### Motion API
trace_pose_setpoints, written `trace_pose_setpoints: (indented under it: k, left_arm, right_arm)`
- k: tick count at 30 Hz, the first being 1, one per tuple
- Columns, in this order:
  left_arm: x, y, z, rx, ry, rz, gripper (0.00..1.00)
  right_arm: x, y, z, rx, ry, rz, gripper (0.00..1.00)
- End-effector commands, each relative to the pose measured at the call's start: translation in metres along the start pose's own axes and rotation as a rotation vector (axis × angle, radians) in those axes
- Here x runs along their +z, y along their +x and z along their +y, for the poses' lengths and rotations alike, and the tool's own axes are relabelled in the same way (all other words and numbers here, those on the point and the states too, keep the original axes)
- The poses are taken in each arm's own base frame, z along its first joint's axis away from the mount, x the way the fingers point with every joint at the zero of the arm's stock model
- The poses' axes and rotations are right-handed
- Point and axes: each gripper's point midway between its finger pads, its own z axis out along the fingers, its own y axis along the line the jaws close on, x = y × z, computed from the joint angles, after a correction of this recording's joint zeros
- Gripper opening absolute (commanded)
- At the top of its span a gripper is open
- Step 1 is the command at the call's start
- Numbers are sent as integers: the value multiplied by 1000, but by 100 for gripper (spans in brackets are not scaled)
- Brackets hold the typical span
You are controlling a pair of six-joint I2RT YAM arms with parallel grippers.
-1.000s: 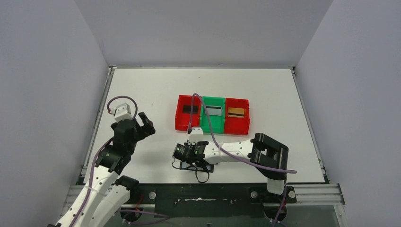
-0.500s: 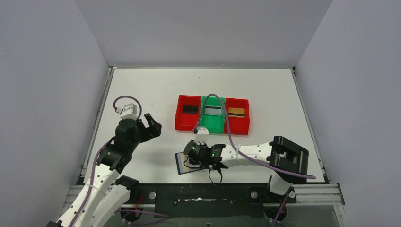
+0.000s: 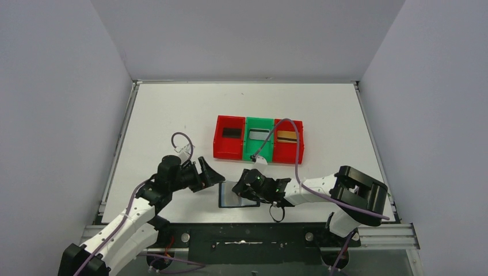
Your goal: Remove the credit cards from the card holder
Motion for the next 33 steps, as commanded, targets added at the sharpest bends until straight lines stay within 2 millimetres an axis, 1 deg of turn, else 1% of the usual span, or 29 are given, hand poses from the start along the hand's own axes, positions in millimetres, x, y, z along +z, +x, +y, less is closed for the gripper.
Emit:
trace_pose_setpoints:
  k: [1,5,7,12,15,21,25,29,33]
  left_arm:
    - [8,1,-37,60,117,2,75]
    - [18,10,-29,74,63,20,73]
    - [21,14,-22,66,33,34,69]
    - [28,19,-10,61,-14,47,68]
    - [31,23,-13,62,0,60,68]
    - [42,30,-27,81,56,95,68]
    - [50,37,-27,80,59,122,66]
    - [57,43,-28,73,77,144,61]
    - [63,49,-32,83,90,173,52]
  right_arm:
    - [-7,-17,27,56,-114,-58,7]
    - [-10,-17,24,80,-130,-64,6]
    - [-12,-18,24,93,-147,-70,6]
    - [-14,-21,23,122,-174,-86,6]
    - [-16,-23,23,132,-182,-94,6]
    - [-20,-27,24,153,-204,-99,7]
    - [-20,-28,17,170,-193,-106,8]
    - [-20,-28,15,175,-189,-103,11]
    - [-21,-28,15,179,-191,-104,15]
